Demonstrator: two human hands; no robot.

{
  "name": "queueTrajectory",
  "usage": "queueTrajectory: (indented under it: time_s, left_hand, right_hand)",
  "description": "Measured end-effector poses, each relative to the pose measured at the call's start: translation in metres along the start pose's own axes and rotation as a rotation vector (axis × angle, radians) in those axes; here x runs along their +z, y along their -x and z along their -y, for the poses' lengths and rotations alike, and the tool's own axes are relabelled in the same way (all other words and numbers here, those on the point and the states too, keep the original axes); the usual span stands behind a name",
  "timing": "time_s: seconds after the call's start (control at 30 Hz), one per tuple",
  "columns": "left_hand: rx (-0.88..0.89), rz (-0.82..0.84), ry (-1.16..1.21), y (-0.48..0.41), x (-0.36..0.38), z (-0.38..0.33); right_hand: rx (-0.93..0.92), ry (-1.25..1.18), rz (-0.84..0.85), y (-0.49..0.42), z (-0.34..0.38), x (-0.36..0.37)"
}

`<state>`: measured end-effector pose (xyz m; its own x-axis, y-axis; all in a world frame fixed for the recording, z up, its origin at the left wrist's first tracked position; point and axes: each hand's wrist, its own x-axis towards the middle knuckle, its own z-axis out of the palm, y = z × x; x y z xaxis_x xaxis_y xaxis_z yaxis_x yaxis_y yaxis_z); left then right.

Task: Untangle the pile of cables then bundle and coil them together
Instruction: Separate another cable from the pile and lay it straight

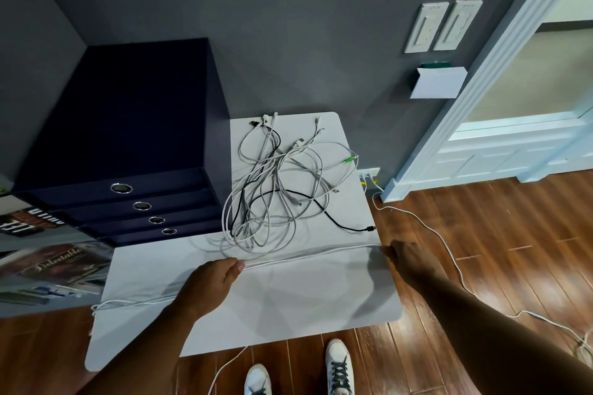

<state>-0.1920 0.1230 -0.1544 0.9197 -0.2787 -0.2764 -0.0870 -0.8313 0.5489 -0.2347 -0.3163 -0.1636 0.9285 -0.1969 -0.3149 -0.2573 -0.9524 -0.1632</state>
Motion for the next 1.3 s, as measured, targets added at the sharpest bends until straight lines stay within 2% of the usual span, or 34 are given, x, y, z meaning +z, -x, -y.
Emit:
queueTrajectory:
  time_s: [0.13, 0.2, 0.33, 0.4, 0.47, 0.57, 0.7, 0.77, 0.83, 1.03, 1.2, 1.3]
  left_hand:
    - [-0.014, 0.006, 0.037, 0.001, 0.003, -0.002]
    - [0.004, 0.003, 0.044, 0.001, 0.003, -0.006]
    - [0.054, 0.038, 0.044, 0.000, 0.004, -0.023]
    - [0.069, 0.055, 0.029, -0.001, 0.007, -0.031]
    - [0.093, 0.078, 0.025, -0.002, 0.009, -0.039]
    - [0.152, 0.100, -0.021, -0.004, 0.014, -0.053]
    - [0.206, 0.054, -0.023, -0.007, 0.022, -0.068]
    - [0.222, 0.052, -0.013, -0.007, 0.024, -0.071]
    - [0.235, 0.072, -0.005, -0.005, 0.023, -0.073]
    - [0.182, 0.064, -0.022, 0.003, 0.004, -0.029]
    - [0.235, -0.018, -0.050, 0.005, 0.009, -0.027]
    - [0.251, -0.025, -0.093, 0.005, 0.010, -0.029]
  right_hand:
    - [0.040, -0.073, 0.086, 0.001, 0.002, 0.007]
    - [0.042, -0.105, 0.061, 0.003, 0.004, 0.009]
    - [-0.040, -0.028, -0.291, 0.015, 0.024, 0.005]
    - [-0.204, -0.059, -0.445, 0.026, 0.048, 0.001]
    - [-0.394, -0.115, -0.486, 0.035, 0.077, 0.000]
    - [-0.614, -0.151, -0.429, 0.041, 0.122, 0.001]
    - [-0.796, 0.018, -0.196, 0.034, 0.161, 0.006]
    - [-0.773, 0.006, -0.039, 0.032, 0.168, 0.006]
    - [-0.739, -0.026, 0.021, 0.029, 0.165, 0.005]
    - [-0.597, -0.025, 0.064, 0.018, 0.123, -0.006]
    - [-0.621, 0.007, -0.004, 0.016, 0.128, -0.003]
    - [-0.687, -0.035, 0.059, 0.018, 0.152, -0.001]
